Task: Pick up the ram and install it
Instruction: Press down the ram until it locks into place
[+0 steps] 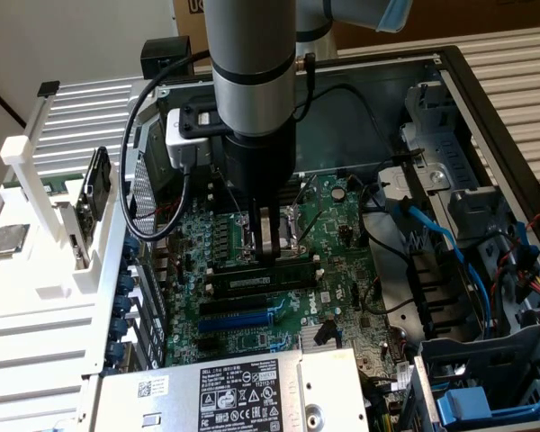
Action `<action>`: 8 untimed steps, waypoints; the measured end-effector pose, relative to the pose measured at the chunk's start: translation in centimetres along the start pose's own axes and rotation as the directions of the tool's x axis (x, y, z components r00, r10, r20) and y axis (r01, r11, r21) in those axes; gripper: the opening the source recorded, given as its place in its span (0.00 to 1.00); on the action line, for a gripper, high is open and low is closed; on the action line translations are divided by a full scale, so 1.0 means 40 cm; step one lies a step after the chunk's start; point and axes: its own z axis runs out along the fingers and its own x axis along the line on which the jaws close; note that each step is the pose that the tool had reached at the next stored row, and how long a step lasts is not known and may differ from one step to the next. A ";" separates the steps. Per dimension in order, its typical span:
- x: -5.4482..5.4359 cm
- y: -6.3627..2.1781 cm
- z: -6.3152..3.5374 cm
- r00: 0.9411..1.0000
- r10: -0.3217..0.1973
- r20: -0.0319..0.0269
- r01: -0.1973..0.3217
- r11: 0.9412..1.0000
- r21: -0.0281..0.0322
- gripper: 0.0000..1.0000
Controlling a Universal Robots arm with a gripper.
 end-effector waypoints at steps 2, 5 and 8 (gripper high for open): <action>0.000 0.000 0.001 1.000 0.000 -0.001 0.000 1.000 0.000 0.11; -0.002 0.000 0.006 1.000 0.000 -0.006 0.000 1.000 0.001 0.11; -0.005 0.000 0.008 1.000 0.000 -0.009 0.000 1.000 0.002 0.11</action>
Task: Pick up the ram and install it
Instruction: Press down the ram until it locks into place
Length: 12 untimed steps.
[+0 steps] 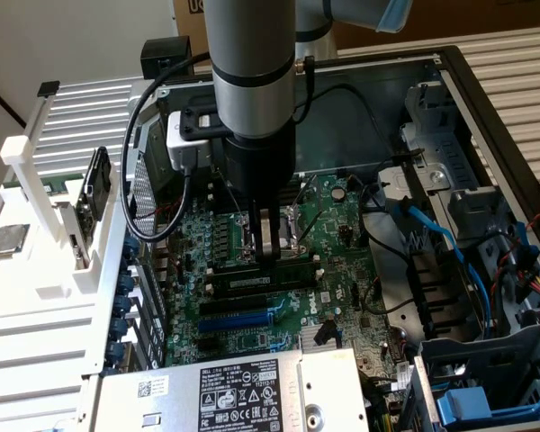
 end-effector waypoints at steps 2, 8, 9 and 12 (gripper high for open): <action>-0.001 0.000 0.001 1.000 0.000 -0.001 0.000 1.000 0.000 0.11; -0.001 0.000 0.007 1.000 0.000 -0.003 0.000 1.000 0.001 0.11; -0.001 0.000 0.009 1.000 0.000 -0.003 0.000 1.000 0.001 0.11; -0.001 0.000 0.010 1.000 0.000 -0.004 0.000 1.000 0.001 0.11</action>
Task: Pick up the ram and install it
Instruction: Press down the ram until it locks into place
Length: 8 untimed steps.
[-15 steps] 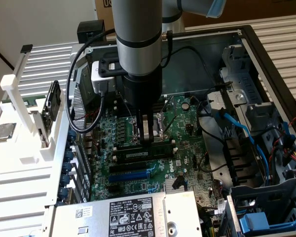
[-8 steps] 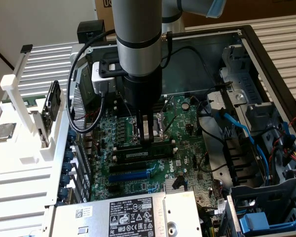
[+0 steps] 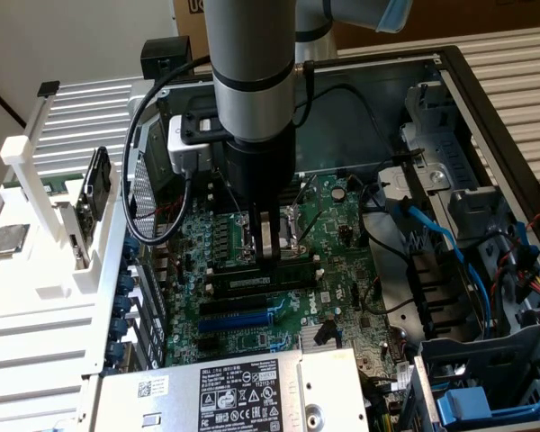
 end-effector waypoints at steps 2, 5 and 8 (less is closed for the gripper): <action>0.000 0.000 0.000 1.000 0.000 0.000 0.000 1.000 0.000 0.11; 0.000 0.000 0.001 1.000 0.000 -0.001 0.000 1.000 0.000 0.11; 0.001 0.000 0.001 1.000 -0.001 -0.001 0.001 1.000 0.000 0.11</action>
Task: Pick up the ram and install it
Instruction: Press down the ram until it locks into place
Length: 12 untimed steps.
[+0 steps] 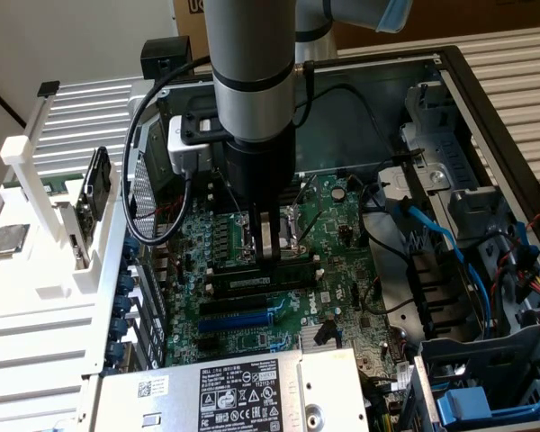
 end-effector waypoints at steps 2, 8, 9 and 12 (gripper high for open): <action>0.001 0.000 0.000 1.000 0.000 0.000 0.000 1.000 0.000 0.11; 0.001 0.000 0.000 1.000 0.000 0.000 0.000 1.000 0.000 0.11; 0.001 0.000 0.000 1.000 0.000 0.000 0.000 1.000 0.000 0.11; 0.001 0.000 0.000 1.000 0.000 0.000 0.000 1.000 0.000 0.11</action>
